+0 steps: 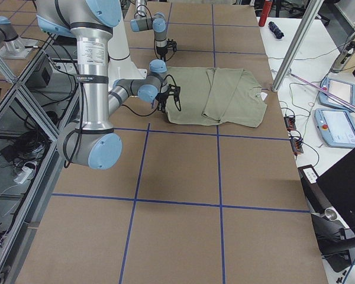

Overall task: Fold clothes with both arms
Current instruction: 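Lower both grippers to the shirt hem corners nearest the robot and grasp, then lift the hem with both grippers and fold it toward the collar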

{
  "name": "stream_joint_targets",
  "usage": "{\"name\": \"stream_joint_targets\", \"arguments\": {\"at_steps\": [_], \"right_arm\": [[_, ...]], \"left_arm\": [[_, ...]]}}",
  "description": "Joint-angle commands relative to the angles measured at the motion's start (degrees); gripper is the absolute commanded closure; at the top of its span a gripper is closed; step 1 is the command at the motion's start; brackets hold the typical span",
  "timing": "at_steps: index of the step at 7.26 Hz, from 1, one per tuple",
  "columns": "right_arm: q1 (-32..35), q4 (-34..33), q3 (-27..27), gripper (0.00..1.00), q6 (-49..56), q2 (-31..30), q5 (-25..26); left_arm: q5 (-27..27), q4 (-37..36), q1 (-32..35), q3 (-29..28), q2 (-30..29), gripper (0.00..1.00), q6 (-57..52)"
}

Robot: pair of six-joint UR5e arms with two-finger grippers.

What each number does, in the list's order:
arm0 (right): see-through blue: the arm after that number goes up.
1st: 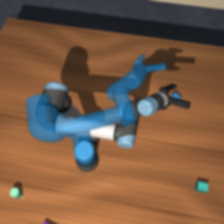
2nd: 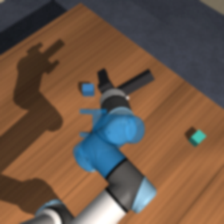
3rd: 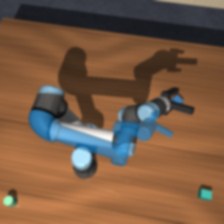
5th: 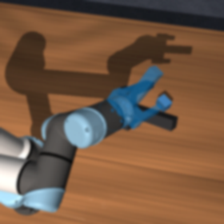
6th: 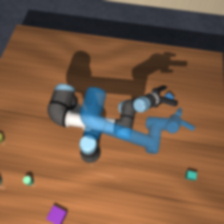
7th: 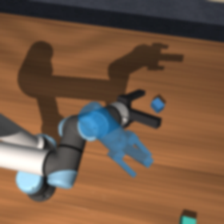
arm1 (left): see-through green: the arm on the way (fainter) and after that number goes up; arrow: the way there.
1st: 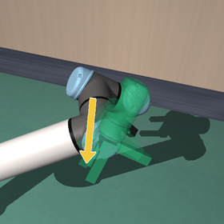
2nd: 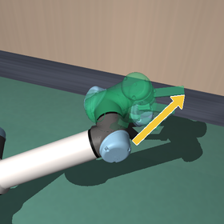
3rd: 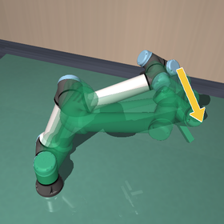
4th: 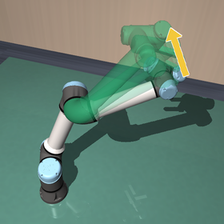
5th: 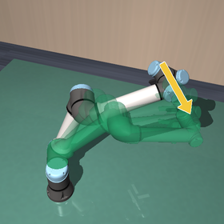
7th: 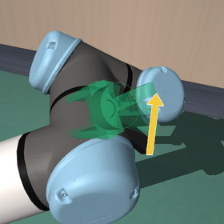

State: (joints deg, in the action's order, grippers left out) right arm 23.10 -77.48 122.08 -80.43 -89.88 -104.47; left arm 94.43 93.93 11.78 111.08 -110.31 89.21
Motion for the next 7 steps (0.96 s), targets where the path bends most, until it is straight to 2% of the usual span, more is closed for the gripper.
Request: {"name": "stream_joint_targets", "arguments": {"at_steps": [1,2,3,5,7], "right_arm": [[0.1,0.0,0.1,1.0,0.2,0.0,0.0],[1.0,0.0,0.4,1.0,0.3,0.1,-0.4],[2.0,0.0,1.7,1.0,0.2,0.1,-2.7],[3.2,0.0,3.5,1.0,0.2,-0.3,-6.9],[3.5,0.0,8.2,1.0,-0.3,-1.3,-11.3]], "left_arm": [[0.1,-0.1,0.1,0.8,0.0,1.0,0.0],[0.1,-0.1,0.2,1.8,0.0,1.0,0.0],[0.1,-0.1,0.5,5.9,0.7,1.0,-0.1],[0.1,-4.5,0.0,11.4,0.9,1.0,-0.1],[0.6,-12.0,-1.6,21.0,0.8,1.0,-0.1]]}}
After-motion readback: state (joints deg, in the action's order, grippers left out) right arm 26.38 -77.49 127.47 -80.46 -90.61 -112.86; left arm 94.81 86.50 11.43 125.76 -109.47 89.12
